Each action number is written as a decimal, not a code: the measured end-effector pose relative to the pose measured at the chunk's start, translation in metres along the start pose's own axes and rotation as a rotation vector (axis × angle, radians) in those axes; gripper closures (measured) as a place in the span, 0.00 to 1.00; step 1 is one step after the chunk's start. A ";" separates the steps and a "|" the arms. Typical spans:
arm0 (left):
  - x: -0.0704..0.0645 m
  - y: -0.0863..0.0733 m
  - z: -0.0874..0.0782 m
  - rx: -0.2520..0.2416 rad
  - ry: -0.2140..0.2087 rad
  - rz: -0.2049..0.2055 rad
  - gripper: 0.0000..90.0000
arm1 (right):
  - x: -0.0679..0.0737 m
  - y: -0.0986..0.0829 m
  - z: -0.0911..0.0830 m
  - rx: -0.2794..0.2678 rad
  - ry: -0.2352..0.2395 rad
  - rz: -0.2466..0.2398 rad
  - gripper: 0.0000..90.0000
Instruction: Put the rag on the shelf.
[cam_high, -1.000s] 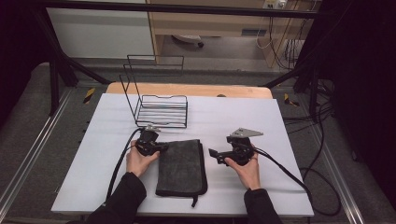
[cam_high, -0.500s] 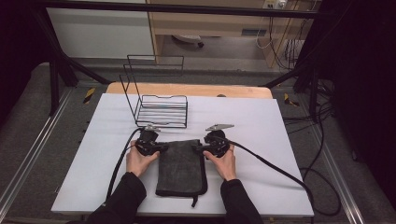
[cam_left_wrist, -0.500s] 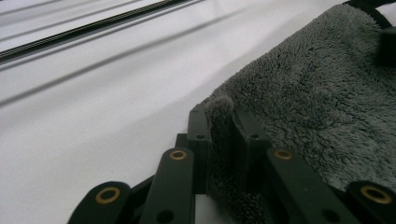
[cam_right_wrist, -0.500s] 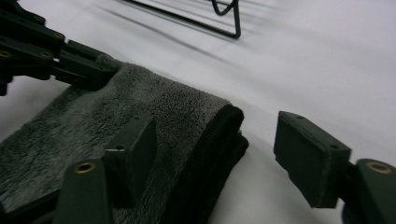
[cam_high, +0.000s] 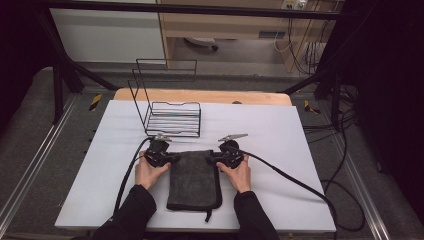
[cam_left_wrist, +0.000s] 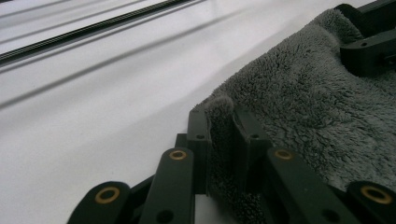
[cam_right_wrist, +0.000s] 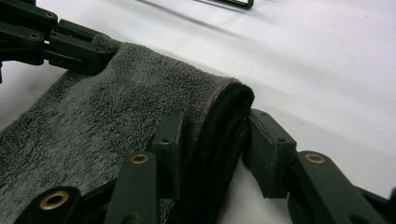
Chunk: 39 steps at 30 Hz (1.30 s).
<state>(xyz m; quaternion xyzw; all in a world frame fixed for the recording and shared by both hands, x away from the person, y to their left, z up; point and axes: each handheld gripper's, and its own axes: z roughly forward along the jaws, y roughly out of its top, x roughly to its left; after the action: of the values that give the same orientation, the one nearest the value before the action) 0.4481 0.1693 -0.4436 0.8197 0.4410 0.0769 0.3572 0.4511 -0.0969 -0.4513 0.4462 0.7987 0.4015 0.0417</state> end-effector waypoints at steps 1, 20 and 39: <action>0.001 0.000 0.000 -0.003 -0.004 -0.002 0.87 | -0.001 0.001 0.000 0.005 0.004 0.007 0.66; 0.007 -0.001 -0.010 -0.044 -0.052 -0.068 0.90 | -0.001 0.005 -0.009 0.006 0.078 0.074 0.87; -0.007 -0.008 -0.050 -0.213 -0.066 0.010 0.90 | 0.024 0.003 -0.044 -0.155 0.112 0.000 0.86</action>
<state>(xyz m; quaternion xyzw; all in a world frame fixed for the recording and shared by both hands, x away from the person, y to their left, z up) 0.4165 0.1922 -0.4109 0.7815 0.4142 0.0983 0.4561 0.4206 -0.1046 -0.4127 0.4185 0.7664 0.4864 0.0312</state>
